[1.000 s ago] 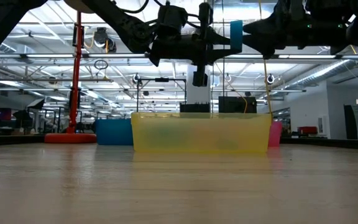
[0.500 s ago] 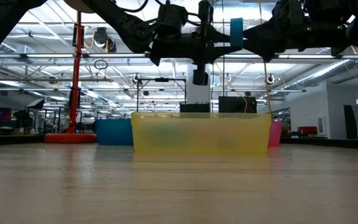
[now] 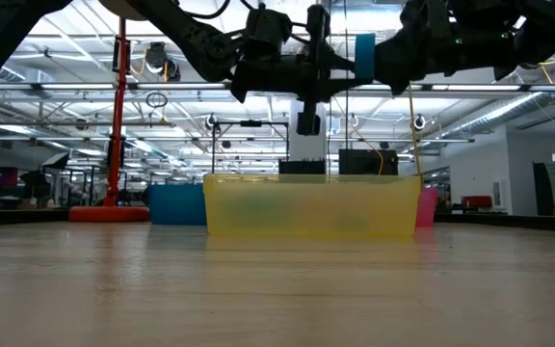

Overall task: Pick and place Stapler, Stapler remover, tape
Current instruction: Put the blue tape into the red bin

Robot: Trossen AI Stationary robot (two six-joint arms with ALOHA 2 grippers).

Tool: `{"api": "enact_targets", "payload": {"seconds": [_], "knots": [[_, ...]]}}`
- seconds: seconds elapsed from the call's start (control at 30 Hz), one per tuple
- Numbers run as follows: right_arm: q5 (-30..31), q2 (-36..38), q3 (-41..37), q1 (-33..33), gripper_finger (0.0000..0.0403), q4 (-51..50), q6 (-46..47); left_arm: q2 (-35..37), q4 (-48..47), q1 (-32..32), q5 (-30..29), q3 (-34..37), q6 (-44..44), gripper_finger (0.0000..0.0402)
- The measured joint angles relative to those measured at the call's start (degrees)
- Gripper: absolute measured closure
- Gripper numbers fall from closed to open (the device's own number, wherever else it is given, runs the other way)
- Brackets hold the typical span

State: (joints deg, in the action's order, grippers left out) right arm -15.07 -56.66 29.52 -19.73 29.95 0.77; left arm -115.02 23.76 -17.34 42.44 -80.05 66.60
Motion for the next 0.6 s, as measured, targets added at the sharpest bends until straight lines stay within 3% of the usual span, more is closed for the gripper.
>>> {"api": "enact_targets", "payload": {"seconds": [0.2,0.43,0.6], "knots": [[0.34,1.48,0.00,-0.09,0.0371,-4.61,-0.01,0.00,-2.67,-2.05,2.59,-0.02,-5.82,0.0299],[4.79,2.03,0.07,-0.46,0.0368,-5.31,0.10,-0.11,-4.07,-5.47,13.42,0.00,-10.61,0.0269],[9.12,2.03,0.07,-2.98,0.0369,-5.54,-0.52,0.38,-14.04,-5.99,14.00,0.02,-15.06,0.0267]]}}
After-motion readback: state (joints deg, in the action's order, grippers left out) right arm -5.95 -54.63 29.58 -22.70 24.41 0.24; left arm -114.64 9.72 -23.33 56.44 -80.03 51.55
